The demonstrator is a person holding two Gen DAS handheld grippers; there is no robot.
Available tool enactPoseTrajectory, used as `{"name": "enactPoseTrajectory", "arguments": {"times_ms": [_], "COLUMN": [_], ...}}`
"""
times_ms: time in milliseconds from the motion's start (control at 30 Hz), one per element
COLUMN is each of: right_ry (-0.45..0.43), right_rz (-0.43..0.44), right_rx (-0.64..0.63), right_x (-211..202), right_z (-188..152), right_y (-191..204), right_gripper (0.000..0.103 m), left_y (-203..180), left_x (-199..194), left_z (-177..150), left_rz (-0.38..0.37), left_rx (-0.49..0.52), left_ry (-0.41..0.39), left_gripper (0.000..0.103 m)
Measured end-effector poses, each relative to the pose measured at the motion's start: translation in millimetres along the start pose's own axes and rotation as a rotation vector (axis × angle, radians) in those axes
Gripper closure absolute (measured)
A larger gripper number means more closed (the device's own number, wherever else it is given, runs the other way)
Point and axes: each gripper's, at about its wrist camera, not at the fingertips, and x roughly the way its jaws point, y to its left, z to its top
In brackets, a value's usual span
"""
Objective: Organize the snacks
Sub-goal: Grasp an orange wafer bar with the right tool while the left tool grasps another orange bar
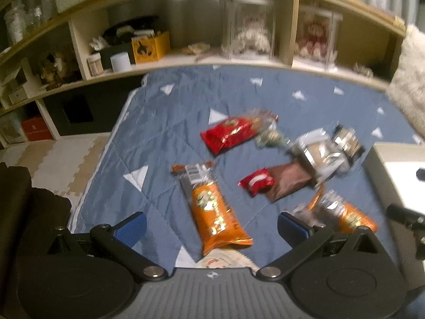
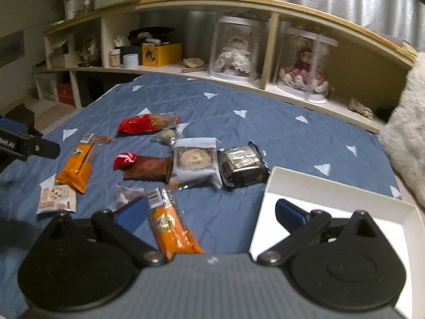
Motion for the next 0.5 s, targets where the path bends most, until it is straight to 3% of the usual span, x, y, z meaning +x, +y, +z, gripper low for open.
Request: {"name": "enactPoseTrajectory", "arguments": {"times_ms": [300, 500], "right_ry": [0.024, 0.036], "right_rz": [0.103, 0.142], "right_rx": [-0.168, -0.268], "right_x": [38.0, 49.3], "right_z": [-4.4, -10.0], "right_y": [10.7, 24.0], "right_gripper": [0.001, 0.000], "left_y": [6.9, 14.7], "left_x": [31.0, 44.6], "left_z": [-7.7, -13.0], "left_rz": [-0.076, -0.275], "left_rx": [0.045, 0.018], "left_ry": [0.115, 0.171], "left_gripper": [0.000, 0.000]}}
